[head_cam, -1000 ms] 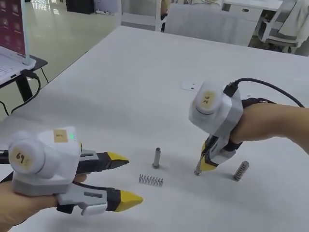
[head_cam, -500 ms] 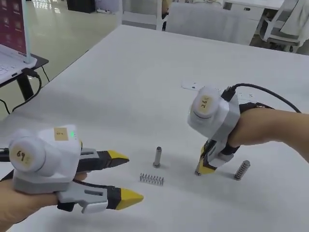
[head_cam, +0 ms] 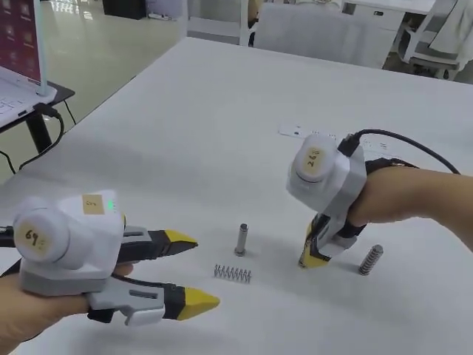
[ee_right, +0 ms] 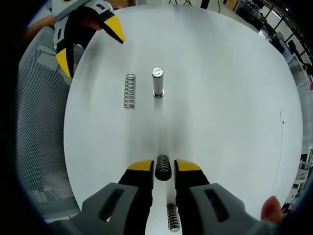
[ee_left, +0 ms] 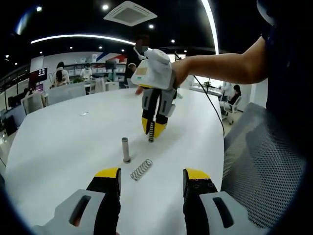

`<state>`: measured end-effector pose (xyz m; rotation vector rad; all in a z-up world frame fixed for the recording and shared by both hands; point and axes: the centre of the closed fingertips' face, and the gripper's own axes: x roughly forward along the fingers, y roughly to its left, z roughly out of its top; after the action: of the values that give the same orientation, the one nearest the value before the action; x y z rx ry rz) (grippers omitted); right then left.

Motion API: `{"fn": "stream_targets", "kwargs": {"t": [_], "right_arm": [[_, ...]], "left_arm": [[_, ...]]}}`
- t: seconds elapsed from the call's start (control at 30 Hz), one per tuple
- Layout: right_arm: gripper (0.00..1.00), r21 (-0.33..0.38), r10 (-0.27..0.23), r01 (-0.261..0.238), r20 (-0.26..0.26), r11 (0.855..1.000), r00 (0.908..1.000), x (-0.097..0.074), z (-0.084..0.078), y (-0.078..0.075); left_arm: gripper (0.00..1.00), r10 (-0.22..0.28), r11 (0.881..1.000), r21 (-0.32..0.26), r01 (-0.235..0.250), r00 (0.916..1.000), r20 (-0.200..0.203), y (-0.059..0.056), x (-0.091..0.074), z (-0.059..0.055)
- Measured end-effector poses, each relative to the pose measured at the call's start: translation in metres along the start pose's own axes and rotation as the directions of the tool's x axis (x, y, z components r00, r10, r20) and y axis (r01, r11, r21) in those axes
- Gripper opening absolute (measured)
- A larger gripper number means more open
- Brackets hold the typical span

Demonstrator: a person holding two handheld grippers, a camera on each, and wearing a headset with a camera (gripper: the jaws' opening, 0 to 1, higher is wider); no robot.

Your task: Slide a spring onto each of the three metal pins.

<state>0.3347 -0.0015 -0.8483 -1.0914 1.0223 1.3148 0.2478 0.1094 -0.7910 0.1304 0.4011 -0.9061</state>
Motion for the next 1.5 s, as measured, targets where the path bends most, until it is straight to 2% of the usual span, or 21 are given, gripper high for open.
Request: {"fn": "stream_targets", "kwargs": {"t": [0.27,0.7,1.13,1.5], "right_arm": [[0.19,0.0,-0.006,0.006,0.01,1.0,0.9999,-0.001,0.0,-0.001],[0.2,-0.001,-0.016,0.016,0.037,1.0,0.9992,-0.008,0.007,0.003],[0.2,-0.026,-0.018,0.02,0.075,0.999,0.9971,-0.016,0.024,0.012],[0.2,-0.056,-0.007,0.012,0.084,0.998,0.9965,-0.013,0.038,0.025]], "left_arm": [[0.45,-0.002,1.0,0.0,0.002,1.0,0.002,0.001,0.001,0.001],[0.45,-0.007,1.0,0.004,0.007,1.0,0.002,-0.001,0.002,0.001],[0.45,-0.009,1.0,0.01,0.009,1.0,-0.001,-0.002,0.0,0.002],[0.45,-0.002,1.0,0.011,0.002,1.0,-0.003,-0.001,-0.002,0.001]]}}
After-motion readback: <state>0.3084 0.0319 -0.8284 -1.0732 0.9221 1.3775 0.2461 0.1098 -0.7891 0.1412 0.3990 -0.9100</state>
